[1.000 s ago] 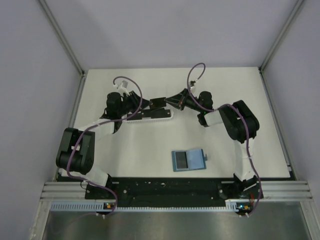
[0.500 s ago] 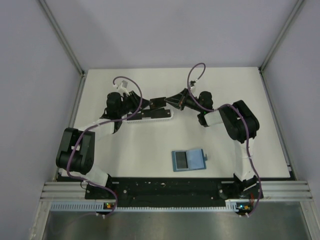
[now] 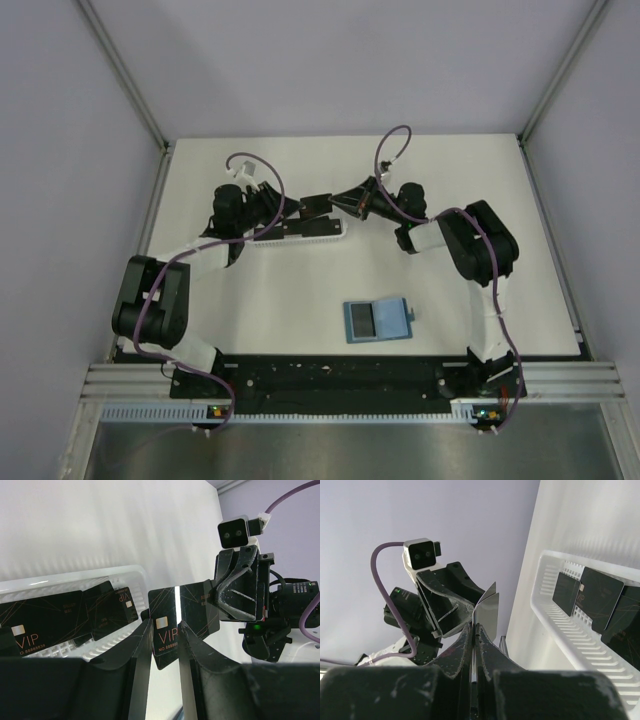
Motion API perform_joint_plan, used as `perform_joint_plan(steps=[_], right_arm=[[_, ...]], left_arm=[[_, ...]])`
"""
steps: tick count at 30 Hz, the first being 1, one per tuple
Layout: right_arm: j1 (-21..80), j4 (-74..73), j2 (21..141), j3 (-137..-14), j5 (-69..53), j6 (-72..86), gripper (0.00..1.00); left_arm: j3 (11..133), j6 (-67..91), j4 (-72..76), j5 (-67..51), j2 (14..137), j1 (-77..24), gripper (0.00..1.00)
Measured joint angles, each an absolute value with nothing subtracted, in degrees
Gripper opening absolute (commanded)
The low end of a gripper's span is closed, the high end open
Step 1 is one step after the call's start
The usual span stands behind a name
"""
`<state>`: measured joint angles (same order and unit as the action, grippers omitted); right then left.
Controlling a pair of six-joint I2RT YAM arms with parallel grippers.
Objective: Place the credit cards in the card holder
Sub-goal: Pick up the credit card from the storage box.
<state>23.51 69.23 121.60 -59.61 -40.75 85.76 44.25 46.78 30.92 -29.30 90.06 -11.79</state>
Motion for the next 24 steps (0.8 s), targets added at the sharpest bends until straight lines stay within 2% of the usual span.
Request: perform_joint_plan(steps=[24], right_arm=[[23.51,70.72,122.13,-59.48,-41.08,86.37,0.0]], left_arm=[[44.25,46.39,30.87,-29.08,89.84,-11.77,0.32]])
